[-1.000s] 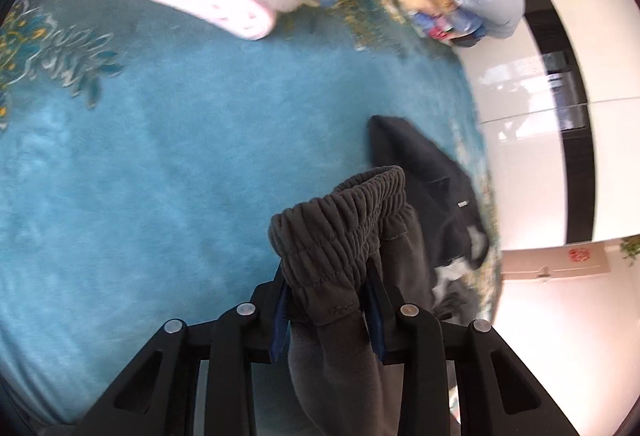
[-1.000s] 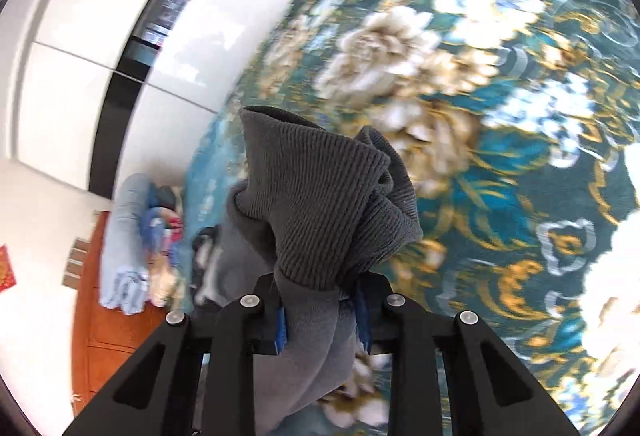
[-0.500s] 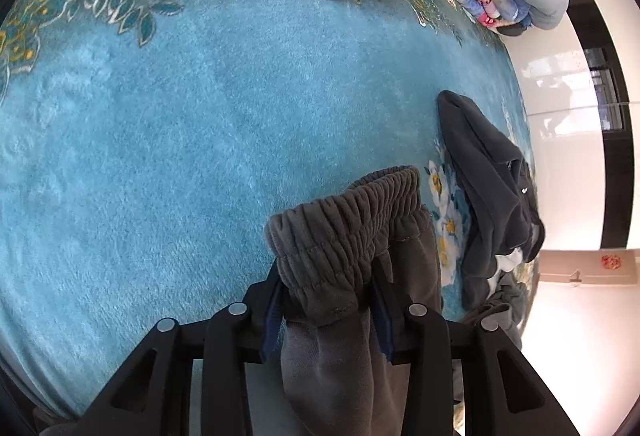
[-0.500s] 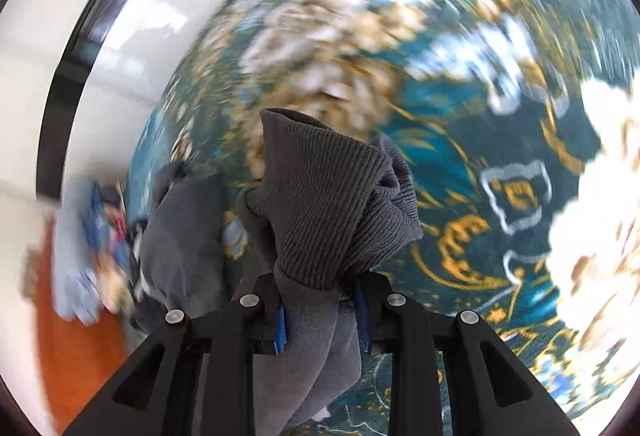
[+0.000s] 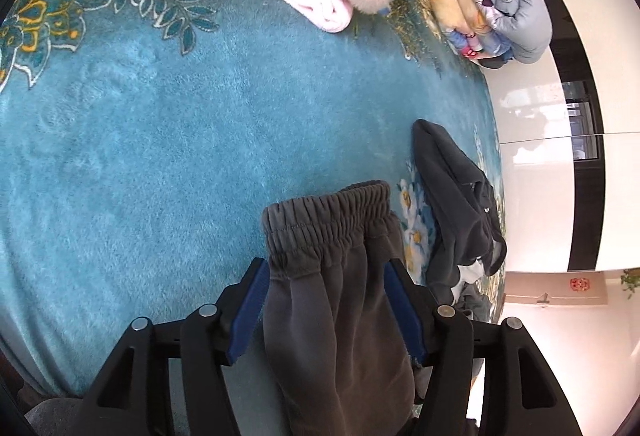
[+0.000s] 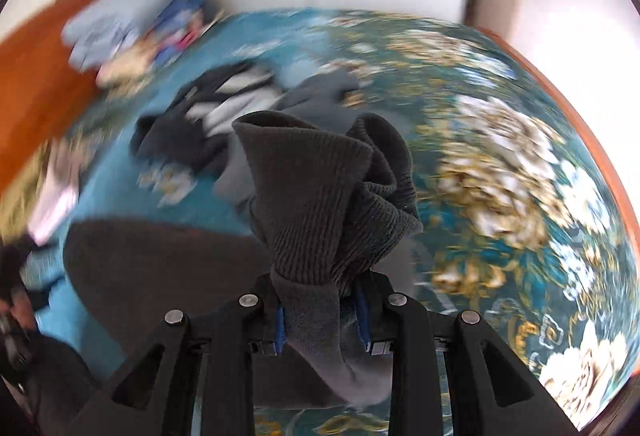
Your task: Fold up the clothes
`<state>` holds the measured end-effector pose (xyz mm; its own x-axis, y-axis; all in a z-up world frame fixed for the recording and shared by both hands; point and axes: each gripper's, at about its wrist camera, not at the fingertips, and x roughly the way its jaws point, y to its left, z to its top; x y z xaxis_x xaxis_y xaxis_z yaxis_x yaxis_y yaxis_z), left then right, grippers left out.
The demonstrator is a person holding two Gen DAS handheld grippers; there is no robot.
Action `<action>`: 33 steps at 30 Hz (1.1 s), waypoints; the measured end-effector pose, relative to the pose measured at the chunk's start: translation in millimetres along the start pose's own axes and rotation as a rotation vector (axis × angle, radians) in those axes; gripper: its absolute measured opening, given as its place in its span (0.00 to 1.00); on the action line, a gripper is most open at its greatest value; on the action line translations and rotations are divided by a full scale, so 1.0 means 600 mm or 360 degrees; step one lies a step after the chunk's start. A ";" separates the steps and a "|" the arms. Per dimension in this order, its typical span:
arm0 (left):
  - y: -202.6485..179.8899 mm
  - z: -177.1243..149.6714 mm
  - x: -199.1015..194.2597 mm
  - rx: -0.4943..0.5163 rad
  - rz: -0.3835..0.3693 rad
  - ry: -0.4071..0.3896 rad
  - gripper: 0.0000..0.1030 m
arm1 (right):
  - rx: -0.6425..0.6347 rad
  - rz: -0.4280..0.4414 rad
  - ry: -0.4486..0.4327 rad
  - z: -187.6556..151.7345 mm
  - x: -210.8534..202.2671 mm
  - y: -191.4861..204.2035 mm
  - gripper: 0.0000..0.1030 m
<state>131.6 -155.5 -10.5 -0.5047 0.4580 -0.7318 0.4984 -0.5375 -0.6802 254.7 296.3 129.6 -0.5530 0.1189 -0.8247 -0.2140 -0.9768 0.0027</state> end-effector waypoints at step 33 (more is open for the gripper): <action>-0.141 -0.204 0.078 0.0750 -0.0234 0.0717 0.65 | 0.0120 0.0129 0.0546 -0.071 0.171 -0.001 0.70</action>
<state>152.1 -1.7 7.3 -0.1490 0.7463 -0.6487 0.0341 -0.6518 -0.7577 232.3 301.4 21.1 -0.2706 -0.0378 -0.9620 -0.2461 -0.9633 0.1070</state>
